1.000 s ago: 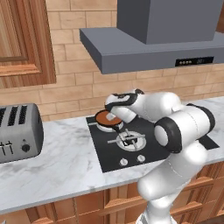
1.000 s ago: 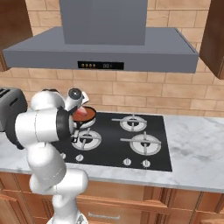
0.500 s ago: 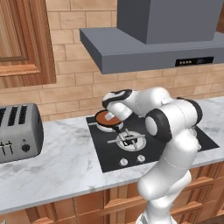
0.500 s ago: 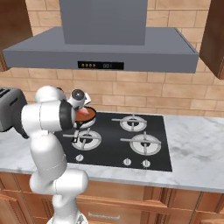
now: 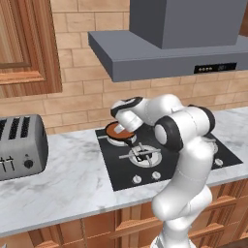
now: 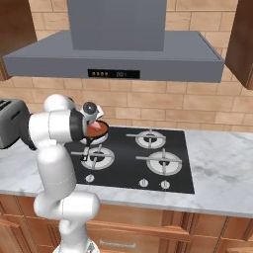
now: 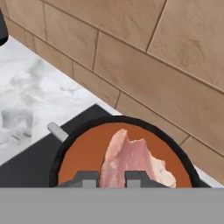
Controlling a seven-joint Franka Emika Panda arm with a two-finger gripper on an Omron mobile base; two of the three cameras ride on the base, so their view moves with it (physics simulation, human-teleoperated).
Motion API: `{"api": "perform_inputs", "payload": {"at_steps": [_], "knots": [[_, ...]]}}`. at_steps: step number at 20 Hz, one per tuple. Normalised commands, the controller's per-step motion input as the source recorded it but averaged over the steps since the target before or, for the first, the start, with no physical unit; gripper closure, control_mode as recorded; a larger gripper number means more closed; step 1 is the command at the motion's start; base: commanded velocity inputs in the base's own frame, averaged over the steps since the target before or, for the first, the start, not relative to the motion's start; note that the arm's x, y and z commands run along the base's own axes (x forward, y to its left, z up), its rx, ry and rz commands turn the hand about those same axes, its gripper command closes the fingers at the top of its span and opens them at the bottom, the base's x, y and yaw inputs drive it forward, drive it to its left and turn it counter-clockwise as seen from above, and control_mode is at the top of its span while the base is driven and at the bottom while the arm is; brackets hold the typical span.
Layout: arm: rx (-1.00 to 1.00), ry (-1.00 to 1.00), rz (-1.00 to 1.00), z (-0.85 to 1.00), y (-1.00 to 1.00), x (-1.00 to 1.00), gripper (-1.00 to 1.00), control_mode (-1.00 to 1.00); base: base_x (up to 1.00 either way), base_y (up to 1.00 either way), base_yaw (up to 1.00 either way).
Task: Retrieve the steak from the fridge and place it on the saucepan with marinade on the stove.
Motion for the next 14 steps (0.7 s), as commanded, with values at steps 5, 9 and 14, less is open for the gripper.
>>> {"api": "perform_inputs", "payload": {"at_steps": [5, 9, 14], "knots": [[0.0, 0.01, 0.0, -0.13, 0.02, 0.19, 1.0, -1.0, 0.0, 0.0, 0.0], [0.0, 0.0, 0.0, -0.13, 0.04, 0.27, 1.0, -1.0, 0.0, 0.0, 0.0], [0.0, 0.0, 0.0, -0.15, 0.08, 0.3, 1.0, -1.0, 0.0, 0.0, 0.0]]}}
